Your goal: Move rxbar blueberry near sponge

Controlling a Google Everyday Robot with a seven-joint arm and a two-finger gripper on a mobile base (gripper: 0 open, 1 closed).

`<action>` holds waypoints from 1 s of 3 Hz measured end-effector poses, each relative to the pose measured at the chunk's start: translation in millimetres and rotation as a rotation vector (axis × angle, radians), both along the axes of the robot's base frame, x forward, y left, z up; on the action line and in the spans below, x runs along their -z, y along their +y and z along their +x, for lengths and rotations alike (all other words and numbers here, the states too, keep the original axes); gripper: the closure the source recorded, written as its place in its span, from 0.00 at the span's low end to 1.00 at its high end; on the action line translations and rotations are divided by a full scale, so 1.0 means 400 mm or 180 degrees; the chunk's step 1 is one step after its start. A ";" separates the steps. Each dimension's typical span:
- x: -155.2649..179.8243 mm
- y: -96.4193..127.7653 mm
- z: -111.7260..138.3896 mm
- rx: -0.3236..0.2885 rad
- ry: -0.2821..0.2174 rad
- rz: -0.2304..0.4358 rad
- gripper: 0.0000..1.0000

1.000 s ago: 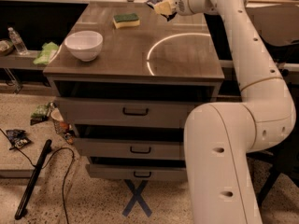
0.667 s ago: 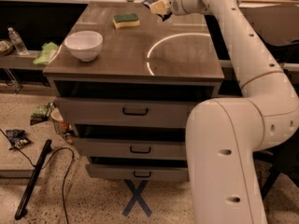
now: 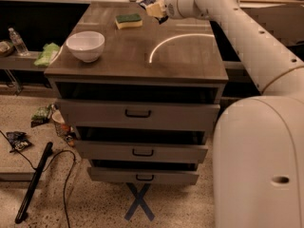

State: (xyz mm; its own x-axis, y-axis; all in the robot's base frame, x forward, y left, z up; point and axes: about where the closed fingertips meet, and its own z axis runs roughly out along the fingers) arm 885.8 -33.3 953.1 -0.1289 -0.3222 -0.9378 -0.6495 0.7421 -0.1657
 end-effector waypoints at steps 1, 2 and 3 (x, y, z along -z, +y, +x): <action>0.094 0.052 -0.032 -0.0038 0.0156 -0.0038 1.00; 0.112 0.070 -0.024 -0.0049 0.0158 -0.0014 1.00; 0.117 0.091 0.004 -0.0057 0.0148 0.0014 1.00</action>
Offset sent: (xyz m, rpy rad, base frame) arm -0.0062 0.0300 -0.0468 0.0060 0.0414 0.0109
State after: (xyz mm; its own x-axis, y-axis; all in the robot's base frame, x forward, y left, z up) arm 887.5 3.1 906.3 -0.1665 -0.3207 -0.9324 -0.6696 0.7309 -0.1318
